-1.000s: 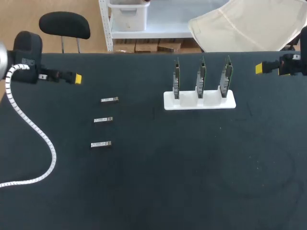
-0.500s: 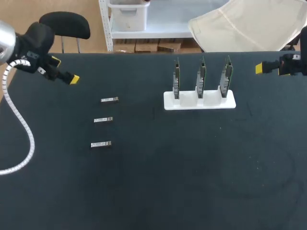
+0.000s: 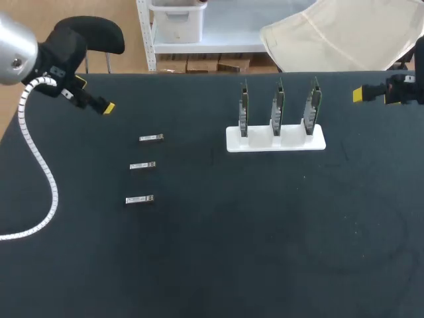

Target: Pick up the optical module with the left hand, and insert it into the network port with the right hand.

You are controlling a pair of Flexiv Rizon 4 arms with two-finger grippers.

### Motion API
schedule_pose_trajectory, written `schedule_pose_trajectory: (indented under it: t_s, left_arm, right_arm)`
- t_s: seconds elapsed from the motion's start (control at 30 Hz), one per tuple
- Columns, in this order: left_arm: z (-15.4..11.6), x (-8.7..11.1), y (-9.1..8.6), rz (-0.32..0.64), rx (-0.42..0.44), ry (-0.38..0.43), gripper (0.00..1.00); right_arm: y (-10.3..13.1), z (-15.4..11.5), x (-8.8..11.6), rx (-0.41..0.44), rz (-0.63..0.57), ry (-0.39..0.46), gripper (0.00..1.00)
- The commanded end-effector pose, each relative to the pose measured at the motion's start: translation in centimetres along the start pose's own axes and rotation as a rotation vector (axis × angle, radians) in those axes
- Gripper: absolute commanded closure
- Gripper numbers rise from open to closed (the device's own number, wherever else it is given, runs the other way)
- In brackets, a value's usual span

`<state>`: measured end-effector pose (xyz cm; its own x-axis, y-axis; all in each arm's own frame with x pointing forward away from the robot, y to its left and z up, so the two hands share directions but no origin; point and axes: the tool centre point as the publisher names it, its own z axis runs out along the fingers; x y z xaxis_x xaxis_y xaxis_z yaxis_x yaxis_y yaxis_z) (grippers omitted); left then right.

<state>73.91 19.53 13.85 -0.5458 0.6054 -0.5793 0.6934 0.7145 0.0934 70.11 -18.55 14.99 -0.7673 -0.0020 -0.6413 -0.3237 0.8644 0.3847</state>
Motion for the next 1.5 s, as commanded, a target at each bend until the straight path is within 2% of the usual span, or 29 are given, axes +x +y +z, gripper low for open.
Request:
schedule_pose_trajectory:
  t_s: [0.03, 0.07, 0.13, 0.2, 0.3, 0.33, 0.4, 0.57, 0.73, 0.77, 0.9, 1.2, 1.3, 1.4, 1.43, 1.5]
  left_arm:
    - [-0.1, 0.1, 0.3, 0.031, -0.01, -0.019, 0.0]
    - [-0.2, 0.0, 0.3, 0.083, -0.027, -0.028, 0.0]
    - [0.0, -0.3, 0.4, 0.153, -0.029, 0.022, 0.0]
    - [0.4, -0.7, 0.4, 0.219, -0.003, 0.019, 0.0]
    - [1.2, -1.1, 0.3, 0.287, 0.033, 0.061, 0.0]
    - [1.6, -1.2, 0.3, 0.294, 0.058, 0.085, 0.0]
    - [2.7, -0.9, 0.5, 0.321, 0.077, 0.196, 0.0]
    - [4.7, -0.2, 1.2, 0.329, 0.147, 0.265, 0.0]
    - [5.8, -0.3, 1.5, 0.437, 0.176, 0.237, 0.0]
    - [6.1, -0.4, 1.3, 0.474, 0.188, 0.216, 0.0]
    - [7.3, 0.1, 0.2, 0.529, 0.23, 0.223, 0.0]
    - [8.6, 1.5, -2.1, 0.535, 0.274, 0.25, 0.0]
    - [8.9, 1.8, -2.2, 0.523, 0.274, 0.273, 0.0]
    - [9.3, 1.8, -2.4, 0.575, 0.262, 0.281, 0.0]
    - [9.6, 1.8, -2.4, 0.538, 0.286, 0.267, 0.0]
    - [10.1, 1.7, -2.3, 0.576, 0.247, 0.312, 0.0]
  right_arm:
    - [0.1, -0.1, 0.1, 0.006, 0.001, -0.001, 0.0]
    - [0.1, -0.1, 0.1, 0.006, 0.001, -0.001, 0.0]
    - [0.1, -0.1, 0.1, 0.006, 0.001, -0.001, 0.0]
    - [0.1, -0.1, 0.1, 0.006, 0.001, -0.001, 0.0]
    - [0.1, -0.1, 0.1, 0.006, 0.001, -0.001, 0.0]
    - [0.1, -0.1, 0.1, 0.006, 0.001, -0.001, 0.0]
    - [0.1, -0.1, 0.1, 0.006, 0.001, -0.001, 0.0]
    - [0.1, -0.1, 0.1, 0.006, 0.001, -0.001, 0.0]
    - [0.1, -0.1, 0.1, 0.006, 0.001, -0.001, 0.0]
    - [0.1, -0.1, 0.1, 0.006, 0.001, -0.001, 0.0]
    - [0.1, -0.1, 0.1, 0.006, 0.001, -0.001, 0.0]
    - [0.1, -0.1, 0.1, 0.006, 0.001, -0.001, 0.0]
    - [0.1, -0.1, 0.1, 0.006, 0.001, -0.001, 0.0]
    - [0.1, -0.1, 0.1, 0.006, 0.001, -0.001, 0.0]
    - [0.1, -0.1, 0.1, 0.006, 0.001, -0.001, 0.0]
    - [0.1, -0.1, 0.1, 0.006, 0.001, -0.001, 0.0]
